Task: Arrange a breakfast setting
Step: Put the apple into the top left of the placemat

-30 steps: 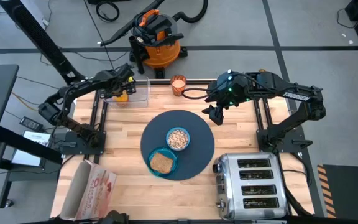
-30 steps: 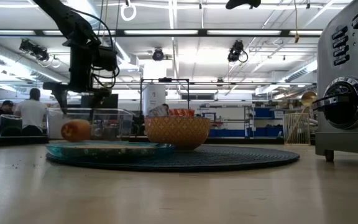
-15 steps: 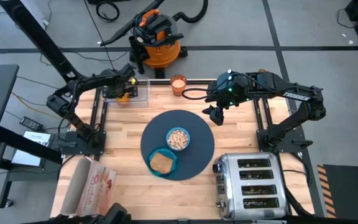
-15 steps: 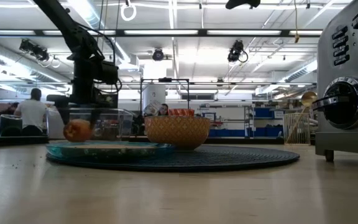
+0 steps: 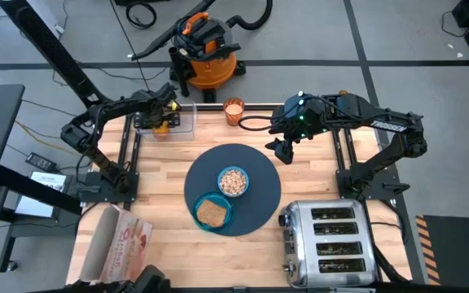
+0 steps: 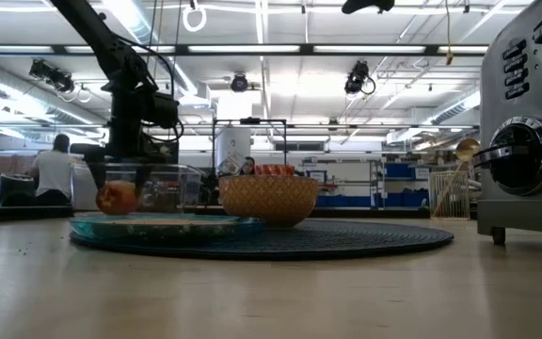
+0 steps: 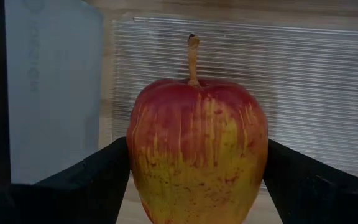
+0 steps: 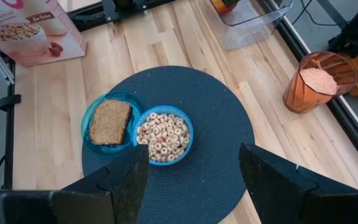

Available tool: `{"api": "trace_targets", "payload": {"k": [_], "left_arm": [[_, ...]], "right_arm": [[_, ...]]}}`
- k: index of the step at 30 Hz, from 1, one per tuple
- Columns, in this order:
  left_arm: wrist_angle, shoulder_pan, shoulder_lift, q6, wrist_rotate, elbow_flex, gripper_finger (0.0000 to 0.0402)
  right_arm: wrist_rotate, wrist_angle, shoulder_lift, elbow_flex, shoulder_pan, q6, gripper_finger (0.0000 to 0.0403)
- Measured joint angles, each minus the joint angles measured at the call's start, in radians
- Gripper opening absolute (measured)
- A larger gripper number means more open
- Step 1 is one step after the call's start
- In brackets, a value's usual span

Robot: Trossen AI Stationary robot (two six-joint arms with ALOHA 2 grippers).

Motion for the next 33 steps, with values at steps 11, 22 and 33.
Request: {"api": "trace_targets", "payload": {"k": [11,22,33], "left_arm": [[0.038,-0.081,-0.252,-0.048,-0.002,-0.005,0.0325],[0.4,-0.436,-0.603,0.064,-0.169,-0.003,0.0325],[0.564,-1.04,-0.569,0.155,-0.634,-0.002,0.0324]], "right_arm": [[0.009,-0.002,-0.017,0.0,0.001,-0.038,0.0254],[0.117,0.046,-0.081,0.046,0.175,-0.112,0.0254],[0.337,0.16,-0.127,0.037,0.5,-0.109,0.0254]]}}
